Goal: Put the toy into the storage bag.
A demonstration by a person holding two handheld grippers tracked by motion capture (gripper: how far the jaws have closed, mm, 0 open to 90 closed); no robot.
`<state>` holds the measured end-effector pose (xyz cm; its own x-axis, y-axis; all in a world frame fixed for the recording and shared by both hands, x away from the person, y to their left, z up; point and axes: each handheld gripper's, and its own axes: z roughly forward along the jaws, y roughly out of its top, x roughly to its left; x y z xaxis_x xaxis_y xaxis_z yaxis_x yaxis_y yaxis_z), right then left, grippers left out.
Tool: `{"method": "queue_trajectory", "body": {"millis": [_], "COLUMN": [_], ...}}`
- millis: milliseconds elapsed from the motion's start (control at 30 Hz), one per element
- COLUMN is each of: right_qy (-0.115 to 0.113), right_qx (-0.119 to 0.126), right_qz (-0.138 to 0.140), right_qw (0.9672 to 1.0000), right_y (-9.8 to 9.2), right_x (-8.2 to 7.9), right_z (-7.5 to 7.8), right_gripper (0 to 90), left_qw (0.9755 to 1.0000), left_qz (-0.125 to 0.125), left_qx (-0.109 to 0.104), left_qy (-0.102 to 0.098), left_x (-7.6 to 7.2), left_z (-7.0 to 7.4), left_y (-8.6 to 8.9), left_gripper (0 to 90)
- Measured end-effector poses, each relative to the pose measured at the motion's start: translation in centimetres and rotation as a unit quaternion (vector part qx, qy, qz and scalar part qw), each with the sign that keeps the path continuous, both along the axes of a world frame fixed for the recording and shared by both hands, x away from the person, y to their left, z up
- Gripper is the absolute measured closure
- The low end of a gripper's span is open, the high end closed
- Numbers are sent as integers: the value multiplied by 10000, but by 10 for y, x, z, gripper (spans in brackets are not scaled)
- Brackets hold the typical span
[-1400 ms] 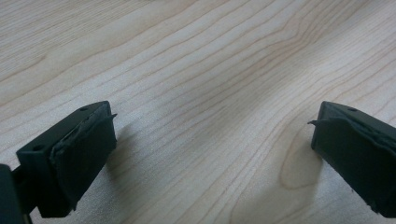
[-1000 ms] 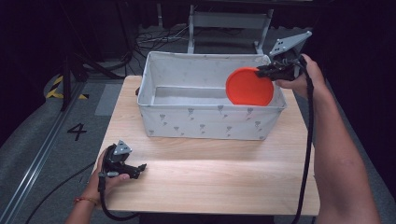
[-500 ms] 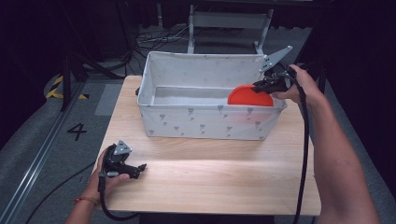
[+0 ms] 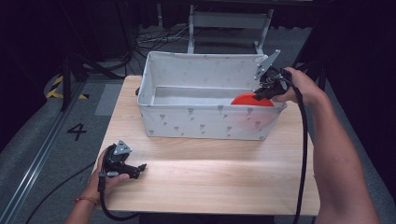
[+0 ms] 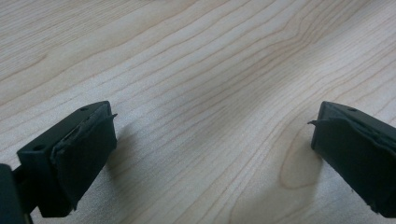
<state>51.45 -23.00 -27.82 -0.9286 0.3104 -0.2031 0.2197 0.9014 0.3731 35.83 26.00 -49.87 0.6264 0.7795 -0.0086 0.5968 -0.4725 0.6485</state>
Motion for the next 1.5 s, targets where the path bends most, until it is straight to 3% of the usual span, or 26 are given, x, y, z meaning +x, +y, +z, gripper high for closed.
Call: {"method": "queue_trajectory", "body": {"millis": [267, 433, 800, 1200, 1500], "right_qy": [189, 234, 460, 310, -5], "right_qx": [-348, -528, -621, -432, 98], "right_qz": [109, -1, 60, -15, -121], "right_qw": [9992, 9983, 9970, 9986, 9999], "right_y": [10, 11, 13, 12, 4], "right_x": [8, 14, 16, 13, 2], "right_z": [-13, -20, -27, -22, -15], "right_gripper": [812, 813, 803, 750, 634], "left_qw": [10000, 10000, 10000, 10000, 10000], "left_qz": [-20, -26, -27, -25, -24], "left_qx": [-10, -13, -13, -16, -16], "left_qy": [12, 17, 17, 11, 12], "left_x": [0, 0, 0, 0, 0], "left_z": [0, 0, 0, 0, 0], "left_y": [0, 0, 0, 0, 0], "left_gripper": [3, 3, 3, 3, 3]}}
